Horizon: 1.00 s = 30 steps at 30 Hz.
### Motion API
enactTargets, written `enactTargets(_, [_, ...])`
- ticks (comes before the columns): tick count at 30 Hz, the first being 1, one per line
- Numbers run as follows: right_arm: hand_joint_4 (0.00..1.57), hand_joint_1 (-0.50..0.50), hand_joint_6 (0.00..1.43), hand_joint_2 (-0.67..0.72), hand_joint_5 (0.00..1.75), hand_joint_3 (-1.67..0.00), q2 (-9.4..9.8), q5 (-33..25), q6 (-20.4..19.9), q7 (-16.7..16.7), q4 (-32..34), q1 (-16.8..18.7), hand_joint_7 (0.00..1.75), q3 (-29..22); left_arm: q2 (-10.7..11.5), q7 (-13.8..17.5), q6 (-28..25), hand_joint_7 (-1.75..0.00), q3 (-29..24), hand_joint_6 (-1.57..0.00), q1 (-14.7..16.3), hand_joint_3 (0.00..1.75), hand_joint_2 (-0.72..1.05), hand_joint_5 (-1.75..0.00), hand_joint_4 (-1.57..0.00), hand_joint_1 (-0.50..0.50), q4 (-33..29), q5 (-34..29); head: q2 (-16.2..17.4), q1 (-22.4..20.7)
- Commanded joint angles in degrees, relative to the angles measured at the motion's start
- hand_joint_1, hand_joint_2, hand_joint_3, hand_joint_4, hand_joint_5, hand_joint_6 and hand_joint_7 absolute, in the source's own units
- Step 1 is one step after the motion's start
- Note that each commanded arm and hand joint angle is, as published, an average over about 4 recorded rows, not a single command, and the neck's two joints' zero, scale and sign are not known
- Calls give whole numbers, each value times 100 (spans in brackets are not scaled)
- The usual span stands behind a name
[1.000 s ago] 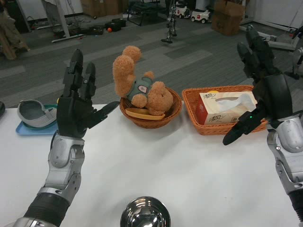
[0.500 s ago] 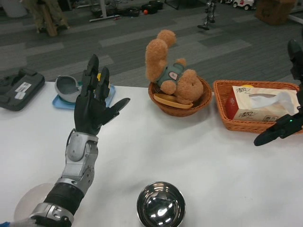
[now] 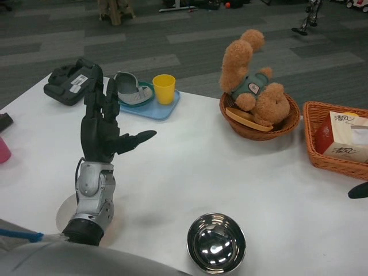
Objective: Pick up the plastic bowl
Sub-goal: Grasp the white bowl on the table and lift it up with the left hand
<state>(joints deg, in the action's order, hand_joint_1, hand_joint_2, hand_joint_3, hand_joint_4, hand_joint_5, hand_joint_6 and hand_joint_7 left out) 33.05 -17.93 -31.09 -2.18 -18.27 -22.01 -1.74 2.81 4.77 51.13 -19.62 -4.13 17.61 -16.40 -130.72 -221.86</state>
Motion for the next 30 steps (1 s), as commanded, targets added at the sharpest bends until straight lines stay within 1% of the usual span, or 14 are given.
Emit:
enactTargets(1, [0, -46, 0, 41, 0, 0, 77, -77, -62, 0, -186, -119, 0, 49, -177, -81, 409, 0, -220, 0, 17, 0, 43, 0, 0, -50, -25, 229, 50, -255])
enactTargets(2, [0, -46, 0, 41, 0, 0, 84, -88, -77, -2, -239, -141, 0, 64, -201, -129, 521, 0, -266, 0, 0, 0, 45, 0, 0, -50, -17, 300, 72, -378])
enactTargets(5, [0, -46, 0, 44, 0, 0, 103, -106, -108, 5, -386, -181, 0, 104, -245, -343, 745, 0, -326, 0, -9, 0, 52, 0, 0, -50, -12, 359, 100, -528])
enactTargets(7, [0, -46, 0, 44, 0, 0, 114, -114, -114, 7, -474, -196, 0, 126, -281, -477, 857, 0, -374, 0, -9, 0, 52, 0, 0, -50, -12, 381, 117, -601])
enactTargets(9, [0, -46, 0, 41, 0, 0, 121, -121, -116, 7, -535, -205, 0, 137, -307, -575, 930, 0, -420, 0, -9, 0, 52, 0, 0, -50, -12, 390, 129, -672])
enactTargets(10, [0, -46, 0, 42, 0, 0, 128, -130, -123, 11, -577, -212, 0, 148, -331, -630, 974, 0, -466, 0, -9, 0, 52, 0, 0, -50, -23, 445, 142, -720])
enactTargets(12, [0, -46, 0, 46, 0, 0, 145, -161, -149, 24, -683, -247, 0, 200, -379, -692, 1000, 0, -651, 0, -9, 0, 56, 0, 0, -50, -107, 801, 163, -730])
enactTargets(14, [0, -46, 0, 47, 0, 0, 163, -202, -178, 33, -810, -304, 0, 288, -412, -753, 974, 0, -785, 0, -9, 0, 65, 0, 0, -50, -214, 1143, 177, -762])
enactTargets(16, [0, -46, 0, 47, 0, 0, 172, -229, -187, 33, -880, -348, 0, 358, -417, -784, 899, 0, -767, 0, -27, 0, 69, 0, 0, -50, -289, 1214, 168, -783])
enactTargets(18, [0, -46, 0, 44, 0, 0, 176, -242, -191, 33, -933, -383, 0, 402, -439, -793, 754, 0, -767, 0, -53, 0, 74, 0, 0, -50, -417, 1288, 159, -807])
enactTargets(21, [0, -46, 0, 41, 0, 0, 176, -246, -196, 33, -990, -425, 0, 433, -489, -793, 323, 0, -778, 0, -75, 0, 85, 0, 0, -50, -805, 1541, 160, -834])
enactTargets(24, [0, -46, 0, 41, 0, 0, 176, -246, -200, 33, -1021, -453, 0, 438, -522, -793, -345, 0, -763, 0, -75, 0, 80, 0, 0, -50, -1383, 1803, 161, -859])
enactTargets(28, [0, -46, 0, 44, 0, 0, 176, -246, -200, 33, -1074, -484, 0, 460, -579, -793, -1606, 0, -569, 0, -5, 0, 87, 0, 0, -50, -2311, 1895, 167, -900])
enactTargets(30, [0, -46, 0, 46, 0, 0, 176, -246, -196, 33, -1091, -488, 0, 473, -601, -793, -2485, 0, -460, 0, 92, 0, 87, 0, 0, -50, -2869, 1895, 184, -933])
